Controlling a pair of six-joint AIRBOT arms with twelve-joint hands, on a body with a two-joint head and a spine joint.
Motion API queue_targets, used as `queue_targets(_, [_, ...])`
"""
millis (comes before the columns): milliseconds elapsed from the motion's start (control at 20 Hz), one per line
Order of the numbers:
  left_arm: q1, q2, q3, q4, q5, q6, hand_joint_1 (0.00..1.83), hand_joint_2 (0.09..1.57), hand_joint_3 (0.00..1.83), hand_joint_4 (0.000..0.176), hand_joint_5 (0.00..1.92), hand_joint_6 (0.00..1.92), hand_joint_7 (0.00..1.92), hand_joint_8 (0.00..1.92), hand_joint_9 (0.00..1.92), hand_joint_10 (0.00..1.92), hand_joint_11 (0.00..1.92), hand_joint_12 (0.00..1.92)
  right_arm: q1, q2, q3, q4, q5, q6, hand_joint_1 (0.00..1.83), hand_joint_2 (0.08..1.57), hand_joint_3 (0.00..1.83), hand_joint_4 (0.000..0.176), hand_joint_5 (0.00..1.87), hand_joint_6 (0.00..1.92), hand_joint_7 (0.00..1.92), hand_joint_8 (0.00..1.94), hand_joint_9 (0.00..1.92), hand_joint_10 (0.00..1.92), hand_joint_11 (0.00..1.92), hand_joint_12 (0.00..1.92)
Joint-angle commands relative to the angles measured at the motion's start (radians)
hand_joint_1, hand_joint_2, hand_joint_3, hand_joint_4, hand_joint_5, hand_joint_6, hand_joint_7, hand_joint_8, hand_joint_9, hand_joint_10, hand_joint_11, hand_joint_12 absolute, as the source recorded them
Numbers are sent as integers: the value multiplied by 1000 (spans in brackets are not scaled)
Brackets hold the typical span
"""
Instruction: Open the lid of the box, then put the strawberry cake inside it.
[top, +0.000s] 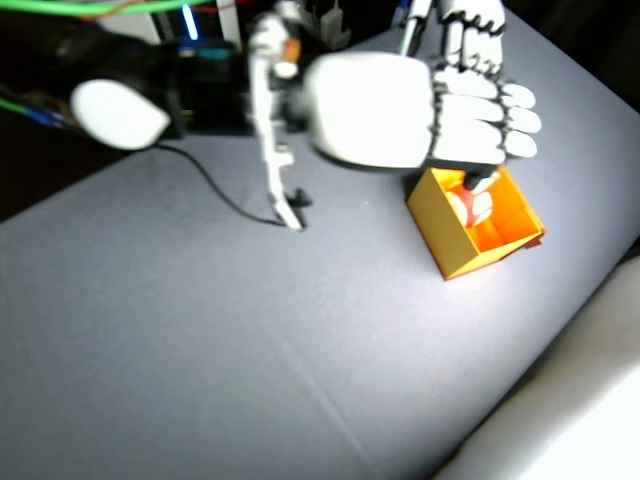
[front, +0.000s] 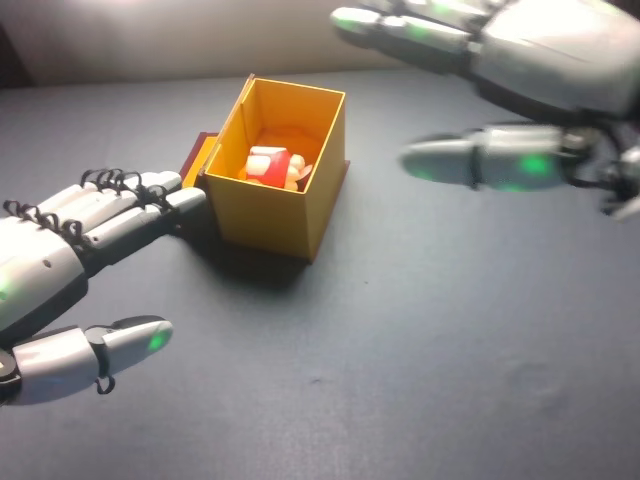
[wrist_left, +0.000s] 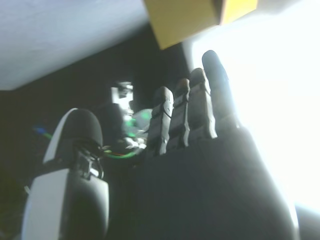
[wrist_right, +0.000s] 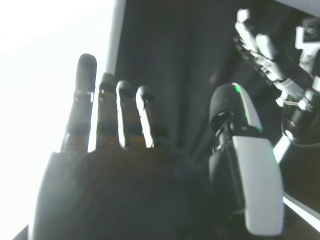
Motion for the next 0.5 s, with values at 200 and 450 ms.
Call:
queue_targets(200, [17,27,-15,-49,-241,33,184,1357,0,37,0,0,0,0,0,0,3,3,-154,174,-122,73,348,1,219,1278,0,109,0,0,0,0,0,0,0,0])
queue_targets(450, [28,33,-17,-110,-348,69,174,1331,0,43,0,0,0,0,0,0,0,0,-359,261,-218,216,613,-76,405,1348,19,0,0,0,0,0,0,0,0,0])
